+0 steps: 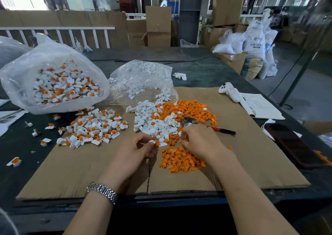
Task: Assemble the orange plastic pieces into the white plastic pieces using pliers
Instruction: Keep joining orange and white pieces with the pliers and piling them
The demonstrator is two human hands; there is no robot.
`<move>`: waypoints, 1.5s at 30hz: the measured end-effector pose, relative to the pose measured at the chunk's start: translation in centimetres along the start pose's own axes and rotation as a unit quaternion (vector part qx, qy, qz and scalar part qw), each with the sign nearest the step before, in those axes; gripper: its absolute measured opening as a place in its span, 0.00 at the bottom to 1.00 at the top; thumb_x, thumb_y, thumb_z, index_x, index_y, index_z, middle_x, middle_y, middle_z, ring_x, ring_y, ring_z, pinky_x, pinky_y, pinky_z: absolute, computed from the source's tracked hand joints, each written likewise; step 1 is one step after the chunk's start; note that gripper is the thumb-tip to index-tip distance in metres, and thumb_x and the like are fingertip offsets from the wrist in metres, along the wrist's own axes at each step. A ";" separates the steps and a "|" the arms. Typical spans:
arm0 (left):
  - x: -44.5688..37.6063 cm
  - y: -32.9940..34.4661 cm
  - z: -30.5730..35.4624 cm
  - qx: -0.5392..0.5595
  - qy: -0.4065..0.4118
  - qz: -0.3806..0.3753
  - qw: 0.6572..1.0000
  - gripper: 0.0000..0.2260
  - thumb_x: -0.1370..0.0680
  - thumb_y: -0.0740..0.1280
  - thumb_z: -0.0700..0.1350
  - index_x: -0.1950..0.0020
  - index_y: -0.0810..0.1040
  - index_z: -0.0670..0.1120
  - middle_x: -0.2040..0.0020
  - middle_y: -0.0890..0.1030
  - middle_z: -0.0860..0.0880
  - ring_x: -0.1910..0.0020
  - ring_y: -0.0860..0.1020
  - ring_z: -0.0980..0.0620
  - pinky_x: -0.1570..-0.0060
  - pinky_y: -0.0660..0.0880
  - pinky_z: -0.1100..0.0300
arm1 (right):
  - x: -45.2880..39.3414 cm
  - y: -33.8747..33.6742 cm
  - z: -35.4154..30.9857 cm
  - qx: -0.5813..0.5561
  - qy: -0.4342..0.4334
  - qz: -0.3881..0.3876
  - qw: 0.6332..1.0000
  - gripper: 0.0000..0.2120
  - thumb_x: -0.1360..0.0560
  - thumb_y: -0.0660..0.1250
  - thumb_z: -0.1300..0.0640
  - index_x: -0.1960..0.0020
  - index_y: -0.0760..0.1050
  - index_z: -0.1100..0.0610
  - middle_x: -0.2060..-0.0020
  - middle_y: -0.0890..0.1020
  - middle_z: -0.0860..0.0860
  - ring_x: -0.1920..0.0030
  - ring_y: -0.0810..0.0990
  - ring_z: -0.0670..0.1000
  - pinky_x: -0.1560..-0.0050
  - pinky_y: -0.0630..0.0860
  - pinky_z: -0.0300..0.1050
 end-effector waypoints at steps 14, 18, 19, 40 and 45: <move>0.7 1.6 -1.2 0.380 -0.106 -0.021 0.919 0.14 0.30 0.74 0.33 0.45 0.86 0.39 0.46 0.85 0.36 0.50 0.87 0.42 0.57 0.83 0.57 | 1.2 -2.0 -0.6 -0.349 0.012 0.089 0.933 0.06 0.23 0.72 0.57 0.46 0.81 0.51 0.53 0.83 0.45 0.53 0.81 0.43 0.49 0.78 0.39; 0.6 1.3 0.5 0.308 -0.044 -0.035 0.950 0.19 0.23 0.70 0.30 0.35 0.80 0.45 0.46 0.86 0.43 0.50 0.87 0.47 0.59 0.82 0.64 | 1.8 -2.4 -1.4 -0.392 -0.003 0.087 0.916 0.04 0.23 0.73 0.58 0.49 0.81 0.52 0.56 0.83 0.44 0.54 0.82 0.42 0.51 0.79 0.38; 0.6 1.2 1.1 0.259 -0.021 -0.043 0.965 0.19 0.22 0.69 0.31 0.34 0.78 0.47 0.46 0.87 0.45 0.49 0.87 0.50 0.58 0.81 0.66 | 1.9 -2.4 -1.7 -0.396 -0.012 0.084 0.914 0.04 0.23 0.72 0.58 0.49 0.82 0.52 0.56 0.83 0.43 0.54 0.81 0.41 0.50 0.79 0.37; -0.2 0.4 0.0 0.341 -0.021 -0.016 0.940 0.16 0.24 0.71 0.33 0.38 0.84 0.46 0.43 0.86 0.45 0.46 0.86 0.45 0.51 0.82 0.62 | 2.8 -3.5 -4.7 -0.383 -0.093 0.070 0.916 0.04 0.21 0.69 0.59 0.51 0.80 0.50 0.56 0.81 0.43 0.54 0.80 0.42 0.49 0.79 0.43; 0.2 3.2 -1.0 0.455 -0.118 -0.121 0.874 0.12 0.25 0.70 0.36 0.44 0.83 0.32 0.47 0.85 0.32 0.51 0.87 0.41 0.58 0.84 0.60 | 2.8 -4.0 -5.0 -0.384 -0.120 0.079 0.912 0.03 0.21 0.69 0.60 0.51 0.80 0.52 0.55 0.81 0.44 0.53 0.80 0.44 0.48 0.80 0.45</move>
Point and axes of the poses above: each hand's wrist, its own x-axis away from the middle knuckle, its own y-axis out of the palm, z = x × y, the point moved 10 cm from there along -x, towards the middle knuckle
